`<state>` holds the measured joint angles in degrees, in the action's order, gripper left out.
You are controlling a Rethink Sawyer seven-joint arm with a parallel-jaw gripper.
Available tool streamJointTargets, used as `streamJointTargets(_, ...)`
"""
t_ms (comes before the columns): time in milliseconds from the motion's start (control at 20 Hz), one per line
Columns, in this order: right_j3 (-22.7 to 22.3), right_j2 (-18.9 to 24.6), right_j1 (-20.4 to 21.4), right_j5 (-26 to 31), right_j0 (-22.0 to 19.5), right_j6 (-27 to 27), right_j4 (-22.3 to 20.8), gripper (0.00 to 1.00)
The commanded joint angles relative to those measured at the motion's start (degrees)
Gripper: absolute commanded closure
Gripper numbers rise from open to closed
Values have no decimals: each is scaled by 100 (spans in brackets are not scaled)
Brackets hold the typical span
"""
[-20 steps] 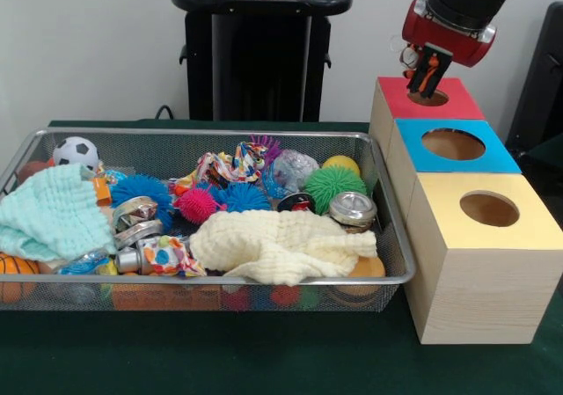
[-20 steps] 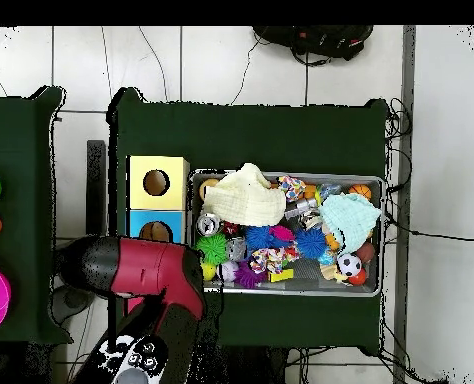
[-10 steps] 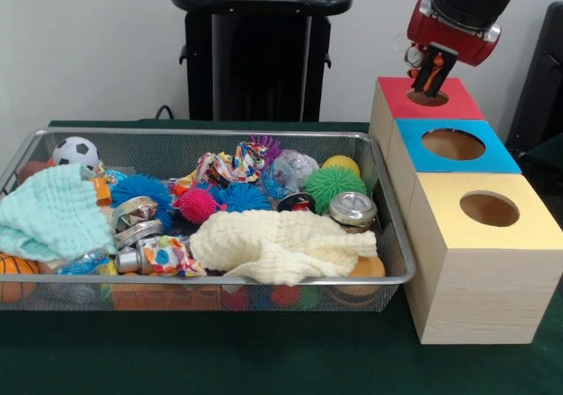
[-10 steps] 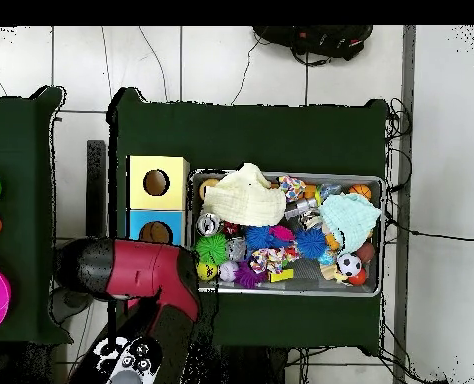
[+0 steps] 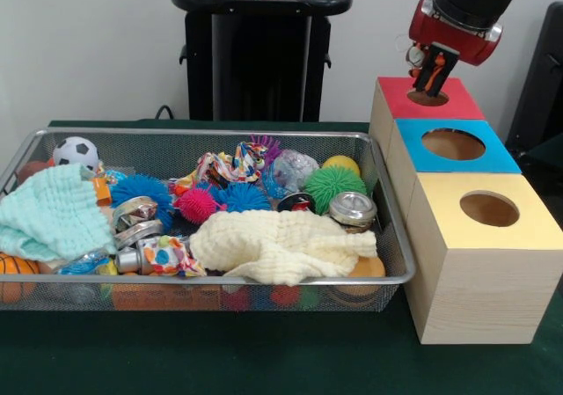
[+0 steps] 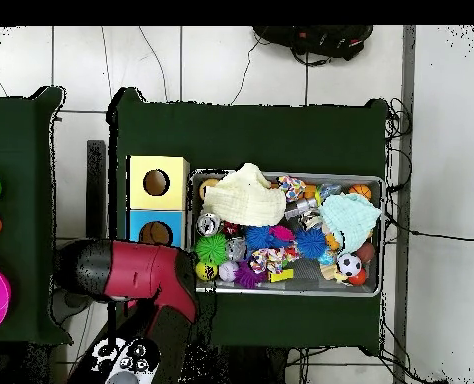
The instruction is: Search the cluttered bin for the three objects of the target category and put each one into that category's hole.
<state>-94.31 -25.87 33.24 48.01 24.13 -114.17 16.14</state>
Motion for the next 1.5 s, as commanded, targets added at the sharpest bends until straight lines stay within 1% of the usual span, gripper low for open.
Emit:
streamJointTargets(50, -467, 572, -15, -170, 42, -1132, 129, 100)
streamJointTargets(150, -579, 584, 24, -261, 56, -1112, 141, 100)
streamJointTargets(200, -573, 577, 23, -266, 56, -1096, 135, 0)
streamJointTargets(750, -500, 519, -19, -189, 77, -1111, 98, 0)
streamJointTargets(900, -603, 588, 10, -256, 15, -1116, 205, 0)
streamJointTargets(1300, -683, 633, 54, -301, -41, -1040, 259, 0)
streamJointTargets(1400, -761, 690, 79, -393, -117, -917, 278, 0)
streamJointTargets(1500, -872, 810, 76, -564, -346, -592, 253, 0)
